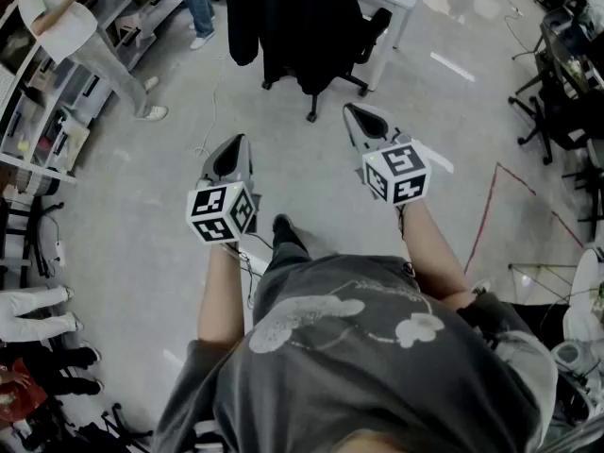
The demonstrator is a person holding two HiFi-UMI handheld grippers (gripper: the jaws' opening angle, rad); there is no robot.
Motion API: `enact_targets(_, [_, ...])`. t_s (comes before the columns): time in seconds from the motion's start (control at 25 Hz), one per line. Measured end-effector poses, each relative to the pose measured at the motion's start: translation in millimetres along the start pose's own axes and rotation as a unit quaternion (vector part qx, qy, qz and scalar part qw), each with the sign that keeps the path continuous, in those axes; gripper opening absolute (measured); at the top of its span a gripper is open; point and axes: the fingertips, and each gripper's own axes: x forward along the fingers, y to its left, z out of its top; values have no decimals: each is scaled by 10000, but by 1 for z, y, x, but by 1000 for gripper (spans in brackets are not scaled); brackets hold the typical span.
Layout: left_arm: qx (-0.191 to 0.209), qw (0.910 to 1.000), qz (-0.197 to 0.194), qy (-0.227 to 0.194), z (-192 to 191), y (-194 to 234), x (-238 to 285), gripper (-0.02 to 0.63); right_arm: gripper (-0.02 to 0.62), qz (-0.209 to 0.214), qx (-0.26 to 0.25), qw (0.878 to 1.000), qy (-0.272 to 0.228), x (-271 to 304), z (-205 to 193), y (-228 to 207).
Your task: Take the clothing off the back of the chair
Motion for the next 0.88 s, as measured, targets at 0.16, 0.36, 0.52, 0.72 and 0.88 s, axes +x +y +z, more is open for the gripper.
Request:
enact_targets(0.16, [1,10000,-24,25,1,1,-3,2,-9,-35,74,10000,36,-1,0,2])
enact_targets(0.36, [31,9999,-98,-22,2,-2,-1,1,-9,52,418,9991,20,-2,-3,0])
enact_targets(0.52, [62,10000,-61,16,2,2,6,0,-9,25,424,9991,3,3,0,-6])
enact_targets(0.72, [-24,9997,-108,196,-13,10,16,2,-9,-107,502,9985,171,14,-17,-12])
enact_targets(0.88, [-21,9993,-208,324,-19,34,33,2,-9,-219,672,9973,183,37,-26,-13])
